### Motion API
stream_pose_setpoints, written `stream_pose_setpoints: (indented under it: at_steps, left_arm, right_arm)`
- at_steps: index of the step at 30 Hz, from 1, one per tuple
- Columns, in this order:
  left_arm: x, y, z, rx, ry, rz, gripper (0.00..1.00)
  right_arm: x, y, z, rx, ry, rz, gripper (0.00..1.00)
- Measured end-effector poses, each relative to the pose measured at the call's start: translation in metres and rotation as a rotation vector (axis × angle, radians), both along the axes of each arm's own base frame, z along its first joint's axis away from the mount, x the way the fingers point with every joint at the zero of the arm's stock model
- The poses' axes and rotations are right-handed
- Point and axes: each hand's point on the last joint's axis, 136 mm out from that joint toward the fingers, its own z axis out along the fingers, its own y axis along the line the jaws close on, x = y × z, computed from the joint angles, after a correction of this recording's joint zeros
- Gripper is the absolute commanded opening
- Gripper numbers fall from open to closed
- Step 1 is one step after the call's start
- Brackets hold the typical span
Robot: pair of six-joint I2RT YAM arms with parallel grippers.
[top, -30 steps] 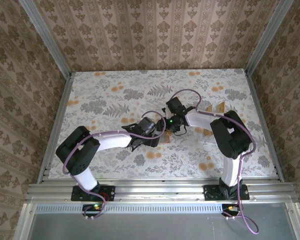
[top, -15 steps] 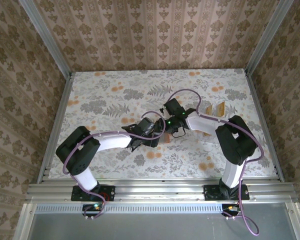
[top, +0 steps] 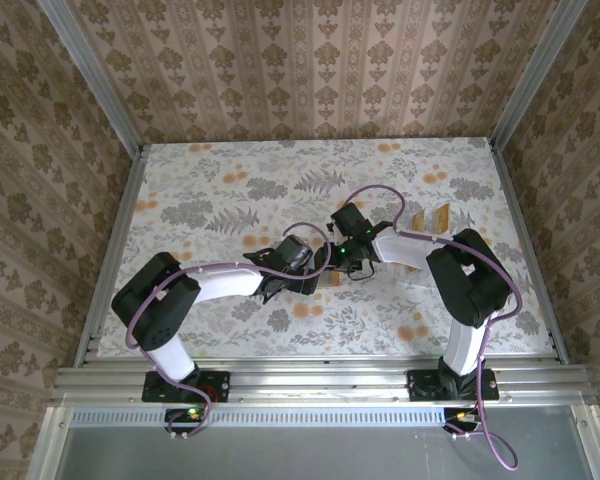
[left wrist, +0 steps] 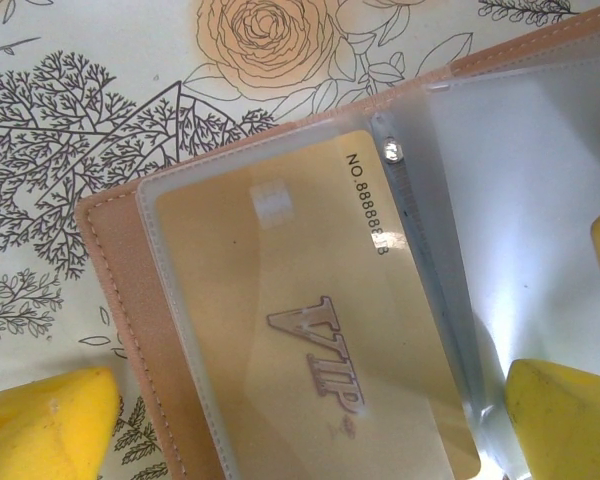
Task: Put the credit cards into the card holder
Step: Flip over the card slot on the card holder.
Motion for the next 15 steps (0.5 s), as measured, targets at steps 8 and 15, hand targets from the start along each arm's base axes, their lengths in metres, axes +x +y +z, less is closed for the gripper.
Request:
stream_pose_setpoints:
  at_steps: [8,15]
  left_arm:
    - [0.0,0.0,0.0,0.0,0.0,0.0,1.0]
    - [0.0,0.0001,0.0,0.001,0.0,0.0,1.0]
  right_arm:
    - [0.001,-0.0015,-0.0047,-0.004,0.008,-0.004,0.44]
    - [0.0048,0.0033,-0.0037,0.019,0.009,-0.012,0.5]
